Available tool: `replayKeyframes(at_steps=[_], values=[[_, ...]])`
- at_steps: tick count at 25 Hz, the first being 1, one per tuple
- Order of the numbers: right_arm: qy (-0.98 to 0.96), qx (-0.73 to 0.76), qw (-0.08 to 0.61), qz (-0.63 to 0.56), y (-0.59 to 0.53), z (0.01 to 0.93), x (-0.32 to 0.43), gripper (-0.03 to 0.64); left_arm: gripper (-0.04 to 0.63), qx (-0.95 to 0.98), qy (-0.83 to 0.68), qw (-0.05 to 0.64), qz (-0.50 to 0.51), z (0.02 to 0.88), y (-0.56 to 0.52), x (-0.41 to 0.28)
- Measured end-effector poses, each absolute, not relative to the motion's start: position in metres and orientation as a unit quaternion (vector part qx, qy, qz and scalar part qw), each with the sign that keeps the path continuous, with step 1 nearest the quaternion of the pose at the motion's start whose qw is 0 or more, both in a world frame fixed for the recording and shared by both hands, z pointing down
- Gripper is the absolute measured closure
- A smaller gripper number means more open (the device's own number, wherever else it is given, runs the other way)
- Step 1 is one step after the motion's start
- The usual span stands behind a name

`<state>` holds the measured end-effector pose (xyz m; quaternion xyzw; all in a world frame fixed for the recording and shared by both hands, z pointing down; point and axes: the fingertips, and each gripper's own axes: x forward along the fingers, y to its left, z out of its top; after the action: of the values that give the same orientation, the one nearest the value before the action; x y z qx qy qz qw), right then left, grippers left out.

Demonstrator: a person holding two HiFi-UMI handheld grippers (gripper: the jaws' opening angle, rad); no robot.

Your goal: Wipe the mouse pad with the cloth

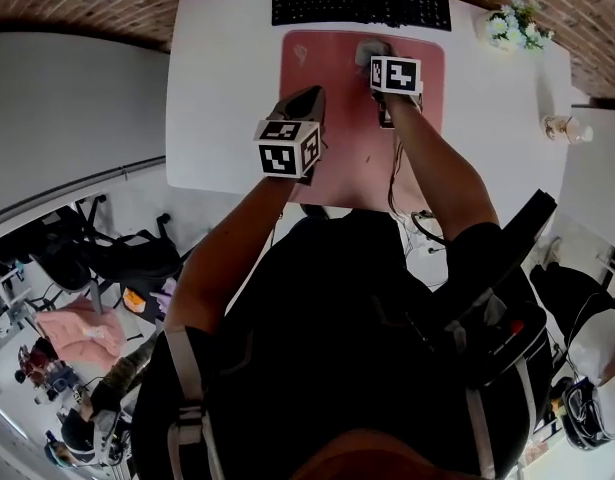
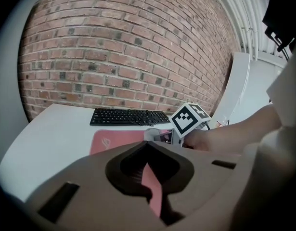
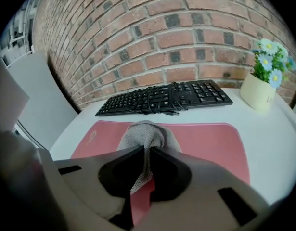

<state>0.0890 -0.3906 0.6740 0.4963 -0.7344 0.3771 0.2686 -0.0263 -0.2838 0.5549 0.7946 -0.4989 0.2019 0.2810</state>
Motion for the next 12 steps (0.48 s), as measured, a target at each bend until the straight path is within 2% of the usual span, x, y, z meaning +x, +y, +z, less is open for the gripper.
replayKeyframes(at_steps=[12], values=[[-0.696, 0.547, 0.251, 0.392, -0.389, 0.677, 0.169, 0.575, 0.595, 0.812, -0.470, 0.285, 0.196, 0.557, -0.282, 0.001]])
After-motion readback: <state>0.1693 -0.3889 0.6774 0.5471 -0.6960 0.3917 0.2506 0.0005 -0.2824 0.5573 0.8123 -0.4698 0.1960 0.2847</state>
